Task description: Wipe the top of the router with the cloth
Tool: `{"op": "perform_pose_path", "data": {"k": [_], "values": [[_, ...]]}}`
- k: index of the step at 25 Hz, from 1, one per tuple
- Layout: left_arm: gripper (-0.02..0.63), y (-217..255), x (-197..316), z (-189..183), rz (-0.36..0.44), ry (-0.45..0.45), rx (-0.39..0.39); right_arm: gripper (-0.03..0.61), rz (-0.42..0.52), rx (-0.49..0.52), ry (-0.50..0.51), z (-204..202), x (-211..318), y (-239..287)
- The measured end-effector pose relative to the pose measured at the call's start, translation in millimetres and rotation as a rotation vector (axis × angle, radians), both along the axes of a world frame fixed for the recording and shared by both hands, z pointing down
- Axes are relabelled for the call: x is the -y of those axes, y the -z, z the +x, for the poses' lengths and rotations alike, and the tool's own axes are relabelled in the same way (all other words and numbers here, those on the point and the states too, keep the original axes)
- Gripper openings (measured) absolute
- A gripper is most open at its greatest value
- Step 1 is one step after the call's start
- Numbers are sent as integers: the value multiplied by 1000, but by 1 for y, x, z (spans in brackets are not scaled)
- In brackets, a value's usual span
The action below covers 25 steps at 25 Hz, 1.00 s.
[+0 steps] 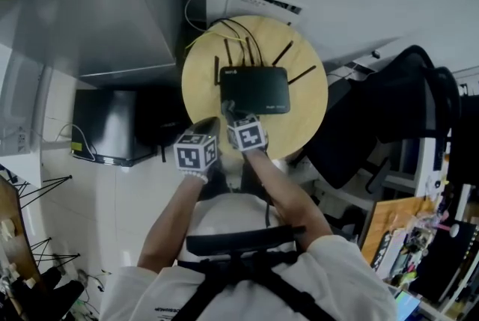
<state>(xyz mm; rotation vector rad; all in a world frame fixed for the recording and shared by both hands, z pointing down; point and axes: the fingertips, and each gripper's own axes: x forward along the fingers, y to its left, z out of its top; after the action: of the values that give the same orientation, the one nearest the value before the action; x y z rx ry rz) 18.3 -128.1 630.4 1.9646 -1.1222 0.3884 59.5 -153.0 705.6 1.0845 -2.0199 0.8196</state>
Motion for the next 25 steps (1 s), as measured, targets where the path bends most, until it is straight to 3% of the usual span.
{"op": "perform_pose_path", "data": {"k": [5, 9, 20, 25], "values": [[-11, 4, 1, -5, 3, 48, 17, 38, -19, 15, 62, -11, -2, -3], [-11, 5, 3, 1, -3, 58, 24, 38, -10, 39, 51, 7, 4, 7], [-11, 11, 14, 68, 3, -20, 38, 38, 79, 101, -258, 210, 40, 33], [-11, 10, 19, 92, -4, -46, 65, 40, 22, 146, -296, 252, 56, 14]]}}
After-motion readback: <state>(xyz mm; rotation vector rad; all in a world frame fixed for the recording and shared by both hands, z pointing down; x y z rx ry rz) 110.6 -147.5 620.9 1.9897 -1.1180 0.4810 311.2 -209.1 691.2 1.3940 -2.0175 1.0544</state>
